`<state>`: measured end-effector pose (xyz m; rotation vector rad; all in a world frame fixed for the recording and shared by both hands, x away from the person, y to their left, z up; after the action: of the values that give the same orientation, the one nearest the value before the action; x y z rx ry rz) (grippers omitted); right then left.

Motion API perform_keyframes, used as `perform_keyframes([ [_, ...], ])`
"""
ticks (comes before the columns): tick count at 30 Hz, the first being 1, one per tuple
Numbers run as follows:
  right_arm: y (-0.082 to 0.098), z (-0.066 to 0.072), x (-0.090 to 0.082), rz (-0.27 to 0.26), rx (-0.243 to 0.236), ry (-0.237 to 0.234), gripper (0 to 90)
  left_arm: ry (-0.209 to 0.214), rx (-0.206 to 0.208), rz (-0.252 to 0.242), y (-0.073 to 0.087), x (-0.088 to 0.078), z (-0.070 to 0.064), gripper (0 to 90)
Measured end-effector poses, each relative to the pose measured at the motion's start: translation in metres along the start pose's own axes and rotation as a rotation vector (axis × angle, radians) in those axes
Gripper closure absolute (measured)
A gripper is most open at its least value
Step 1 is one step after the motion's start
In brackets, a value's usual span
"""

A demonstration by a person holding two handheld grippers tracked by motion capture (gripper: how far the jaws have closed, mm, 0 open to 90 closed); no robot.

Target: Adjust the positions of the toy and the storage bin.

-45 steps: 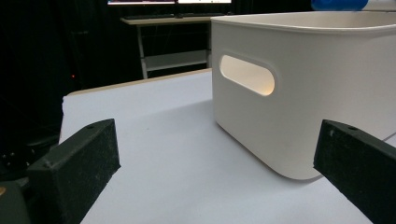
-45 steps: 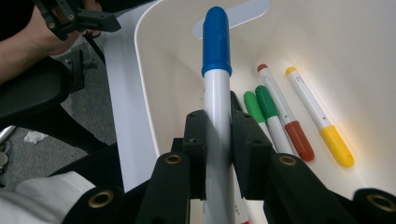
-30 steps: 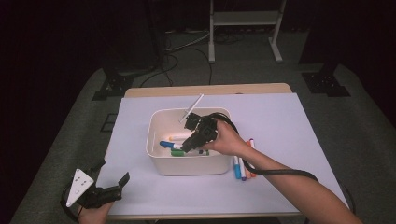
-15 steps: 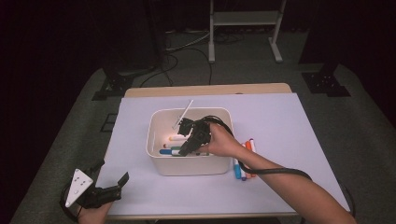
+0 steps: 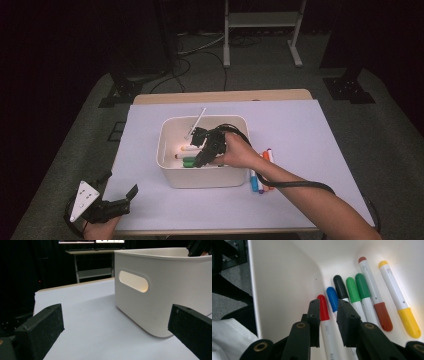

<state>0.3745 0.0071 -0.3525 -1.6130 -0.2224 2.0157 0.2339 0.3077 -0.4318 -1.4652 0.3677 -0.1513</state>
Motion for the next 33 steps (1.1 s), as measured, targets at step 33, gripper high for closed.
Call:
perform_keyframes([
  [33,0.119,0.001,-0.123,-0.361,0.157,0.135,67.9,-0.006,0.01,0.004,0.0,0.001,-0.002,0.0],
])
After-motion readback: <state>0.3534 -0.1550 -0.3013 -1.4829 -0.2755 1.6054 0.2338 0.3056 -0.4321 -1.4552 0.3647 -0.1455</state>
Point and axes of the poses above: each handheld gripper's, and its own axes: x roughly forward along the jaws, y roughly out of its underside, z roughly to its left, the point moved 2 cm from there along x, roughly forward along the jaws, and after that the axes turned 8 degrees about -y, right-handed, at the moved point
